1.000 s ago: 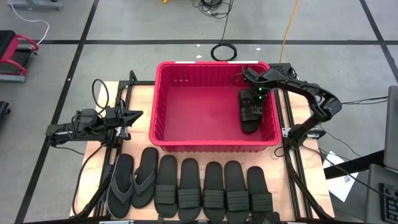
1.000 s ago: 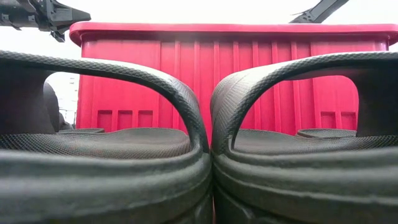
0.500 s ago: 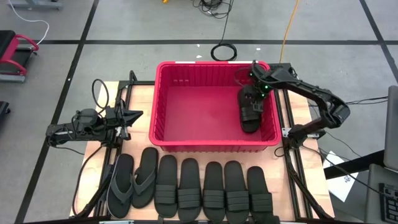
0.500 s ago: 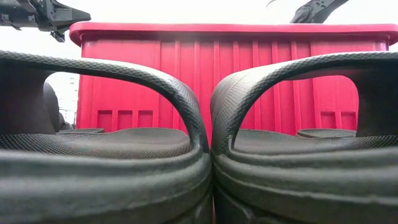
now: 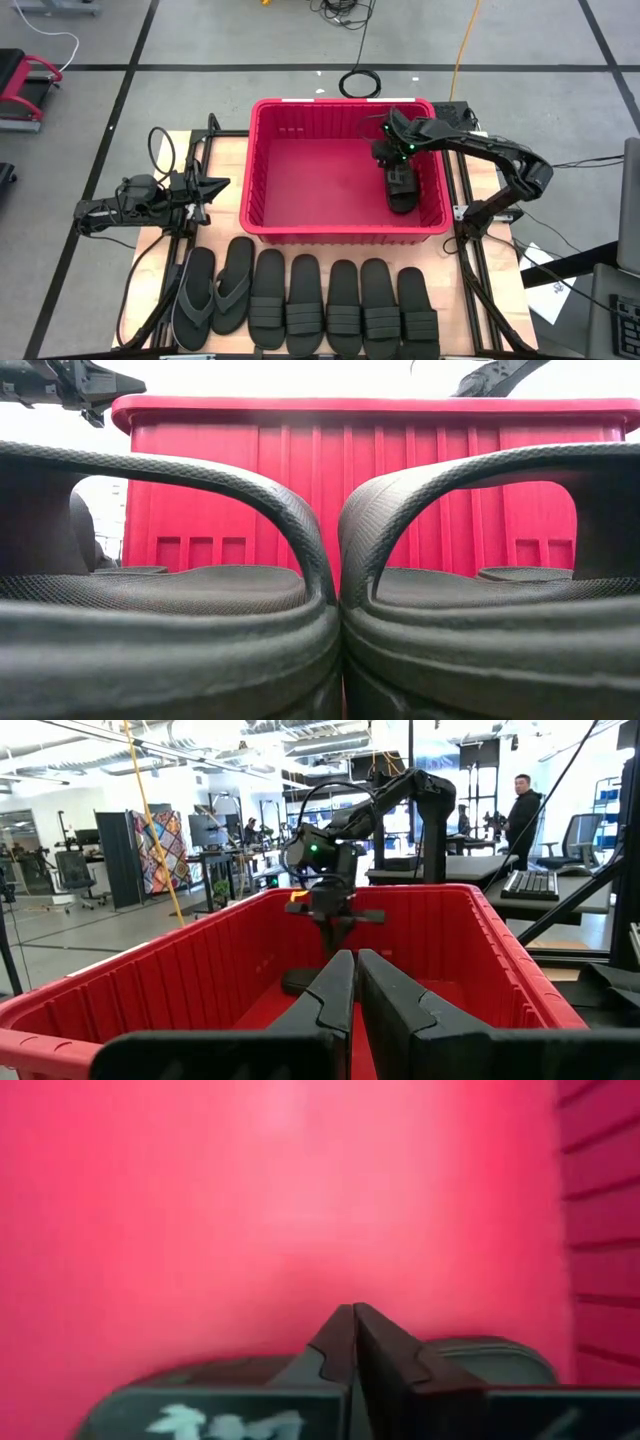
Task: Pick and place slides into bin
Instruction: Put the black slide into the red container
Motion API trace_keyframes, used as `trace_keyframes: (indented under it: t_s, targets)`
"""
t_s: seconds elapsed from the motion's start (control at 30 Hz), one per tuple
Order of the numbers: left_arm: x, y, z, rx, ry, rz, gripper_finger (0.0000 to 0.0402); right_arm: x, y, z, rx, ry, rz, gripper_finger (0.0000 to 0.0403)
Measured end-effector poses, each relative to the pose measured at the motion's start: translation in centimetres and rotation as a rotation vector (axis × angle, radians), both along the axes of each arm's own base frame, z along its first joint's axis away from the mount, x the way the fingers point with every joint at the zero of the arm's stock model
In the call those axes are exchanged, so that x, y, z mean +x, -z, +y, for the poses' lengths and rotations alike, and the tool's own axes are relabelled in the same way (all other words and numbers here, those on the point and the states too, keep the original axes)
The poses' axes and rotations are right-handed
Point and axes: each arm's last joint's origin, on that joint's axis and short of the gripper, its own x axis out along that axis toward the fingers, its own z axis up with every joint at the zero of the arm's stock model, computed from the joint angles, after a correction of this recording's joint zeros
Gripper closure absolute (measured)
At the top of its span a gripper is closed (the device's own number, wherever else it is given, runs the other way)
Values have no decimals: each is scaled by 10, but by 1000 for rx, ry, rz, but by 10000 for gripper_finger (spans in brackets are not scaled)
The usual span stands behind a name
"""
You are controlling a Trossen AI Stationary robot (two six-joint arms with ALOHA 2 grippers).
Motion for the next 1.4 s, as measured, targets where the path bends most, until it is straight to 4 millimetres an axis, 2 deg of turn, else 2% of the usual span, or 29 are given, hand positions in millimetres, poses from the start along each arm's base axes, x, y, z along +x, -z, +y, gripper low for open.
trace_keyframes:
  t_s: [0.3,0.6,1.07,1.4]
  targets:
    - [0,0,0,0,0,0,376,7,12,-8,-65,29,54,403]
    - [0,0,0,0,0,0,376,12,40,-7,62,-8,149,403]
    - [0,0,0,0,0,0,376,18,66,-16,16,85,261,403]
    - [0,0,0,0,0,0,376,16,71,-18,-23,126,330,403]
